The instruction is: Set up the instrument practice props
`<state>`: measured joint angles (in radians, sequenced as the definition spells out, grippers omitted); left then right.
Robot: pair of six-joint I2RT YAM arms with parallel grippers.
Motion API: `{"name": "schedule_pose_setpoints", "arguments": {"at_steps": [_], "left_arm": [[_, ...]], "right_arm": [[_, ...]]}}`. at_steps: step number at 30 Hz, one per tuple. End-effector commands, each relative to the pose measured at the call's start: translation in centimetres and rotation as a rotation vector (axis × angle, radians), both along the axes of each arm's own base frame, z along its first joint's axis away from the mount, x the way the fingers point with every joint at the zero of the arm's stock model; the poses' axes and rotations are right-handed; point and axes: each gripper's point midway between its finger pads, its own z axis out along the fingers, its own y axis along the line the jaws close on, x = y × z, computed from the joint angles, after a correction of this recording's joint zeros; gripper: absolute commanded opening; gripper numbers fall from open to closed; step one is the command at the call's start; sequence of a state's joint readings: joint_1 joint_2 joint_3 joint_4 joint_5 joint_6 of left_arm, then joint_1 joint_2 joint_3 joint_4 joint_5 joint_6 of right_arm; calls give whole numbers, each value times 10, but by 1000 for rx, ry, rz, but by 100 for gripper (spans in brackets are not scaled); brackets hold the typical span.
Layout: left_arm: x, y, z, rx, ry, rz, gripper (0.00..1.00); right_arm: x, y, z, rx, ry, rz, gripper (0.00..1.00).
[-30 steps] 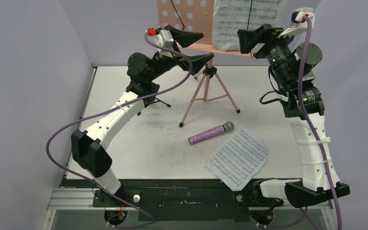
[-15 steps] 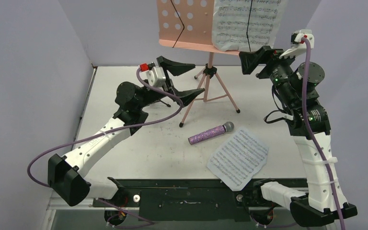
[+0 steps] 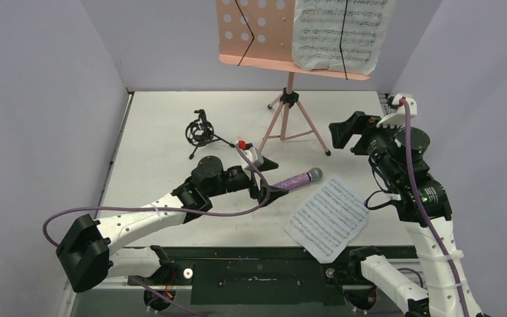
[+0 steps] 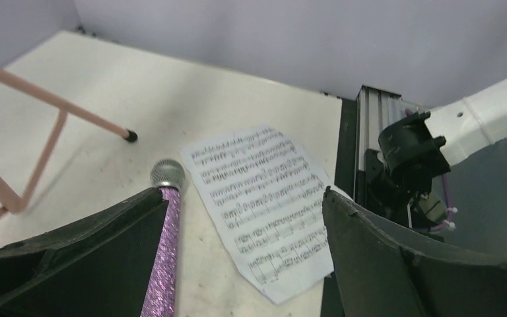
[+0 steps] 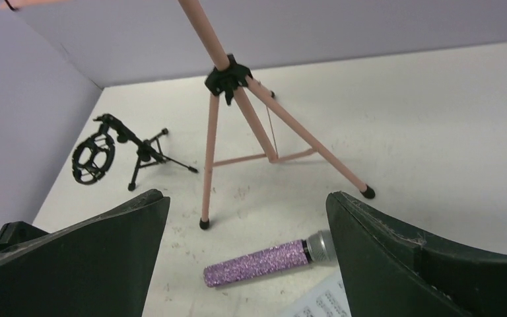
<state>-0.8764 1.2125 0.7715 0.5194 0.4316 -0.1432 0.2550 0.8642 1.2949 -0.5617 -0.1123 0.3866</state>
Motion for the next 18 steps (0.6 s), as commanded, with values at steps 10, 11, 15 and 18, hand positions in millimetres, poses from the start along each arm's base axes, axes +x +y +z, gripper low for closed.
{"name": "schedule_pose_setpoints", "arguments": {"at_steps": [10, 11, 15, 18], "left_arm": [[13, -19, -112, 290, 426, 142, 92], [13, -22, -123, 327, 460, 147, 92], [11, -31, -148, 440, 540, 149, 94], [7, -34, -167, 534, 580, 151, 94]], "right_arm": [[-4, -33, -121, -33, 298, -217, 96], [-5, -37, -129, -31, 318, -248, 97], [-12, -52, -163, -16, 409, -362, 98], [-16, -57, -185, -21, 472, -400, 98]]}}
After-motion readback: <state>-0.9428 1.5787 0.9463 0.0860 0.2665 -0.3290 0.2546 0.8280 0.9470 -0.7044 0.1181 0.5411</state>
